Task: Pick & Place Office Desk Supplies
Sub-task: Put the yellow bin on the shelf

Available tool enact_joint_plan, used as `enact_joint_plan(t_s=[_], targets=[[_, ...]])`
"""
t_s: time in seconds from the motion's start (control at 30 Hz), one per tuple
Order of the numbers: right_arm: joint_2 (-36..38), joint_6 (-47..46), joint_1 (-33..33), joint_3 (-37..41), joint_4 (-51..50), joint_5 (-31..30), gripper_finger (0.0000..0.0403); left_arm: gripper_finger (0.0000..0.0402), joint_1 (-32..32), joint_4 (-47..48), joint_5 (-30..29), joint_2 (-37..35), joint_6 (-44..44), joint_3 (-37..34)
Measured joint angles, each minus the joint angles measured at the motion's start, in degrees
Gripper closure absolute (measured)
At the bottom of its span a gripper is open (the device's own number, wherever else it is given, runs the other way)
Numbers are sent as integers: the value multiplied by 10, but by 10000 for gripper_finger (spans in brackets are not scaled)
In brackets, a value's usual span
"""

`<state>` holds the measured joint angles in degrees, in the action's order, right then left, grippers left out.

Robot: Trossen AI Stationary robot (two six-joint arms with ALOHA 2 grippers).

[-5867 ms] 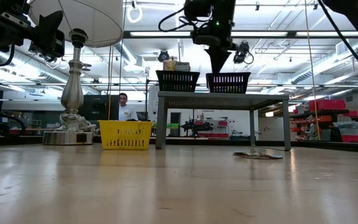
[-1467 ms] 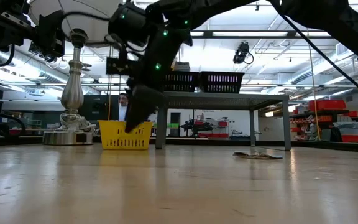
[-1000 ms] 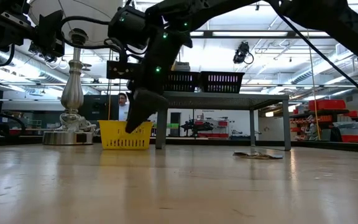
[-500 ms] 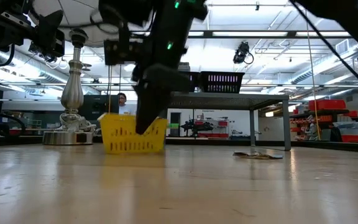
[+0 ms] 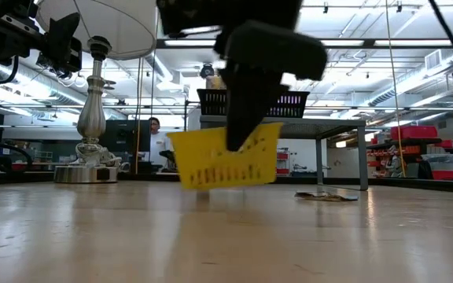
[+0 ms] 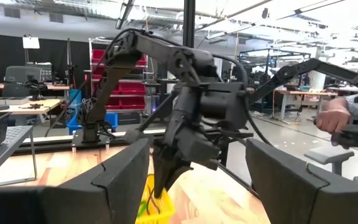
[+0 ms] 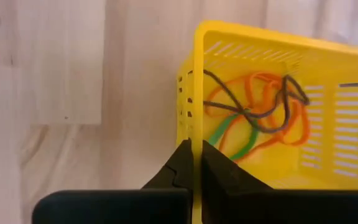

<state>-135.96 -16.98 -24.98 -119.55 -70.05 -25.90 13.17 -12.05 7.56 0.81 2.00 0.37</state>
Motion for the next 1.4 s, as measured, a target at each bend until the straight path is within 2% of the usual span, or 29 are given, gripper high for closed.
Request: enact_joint_plan(t_s=[0.23, 0.4, 0.53, 0.93, 1.17, 1.4], targets=[[0, -185, -50, 0, -64, -76, 396, 133, 0, 0, 0, 0, 0, 0], [0, -285, -75, 0, -131, -79, 396, 133, 0, 0, 0, 0, 0, 0], [0, -366, -88, 0, -202, -53, 396, 133, 0, 0, 0, 0, 0, 0], [46, -384, -97, -3, -200, 9, 396, 133, 0, 0, 0, 1, 0, 0], [87, -348, -90, -3, -200, 12, 396, 133, 0, 0, 0, 1, 0, 0], [107, -289, -54, -3, -200, -2, 396, 133, 0, 0, 0, 0, 0, 0]])
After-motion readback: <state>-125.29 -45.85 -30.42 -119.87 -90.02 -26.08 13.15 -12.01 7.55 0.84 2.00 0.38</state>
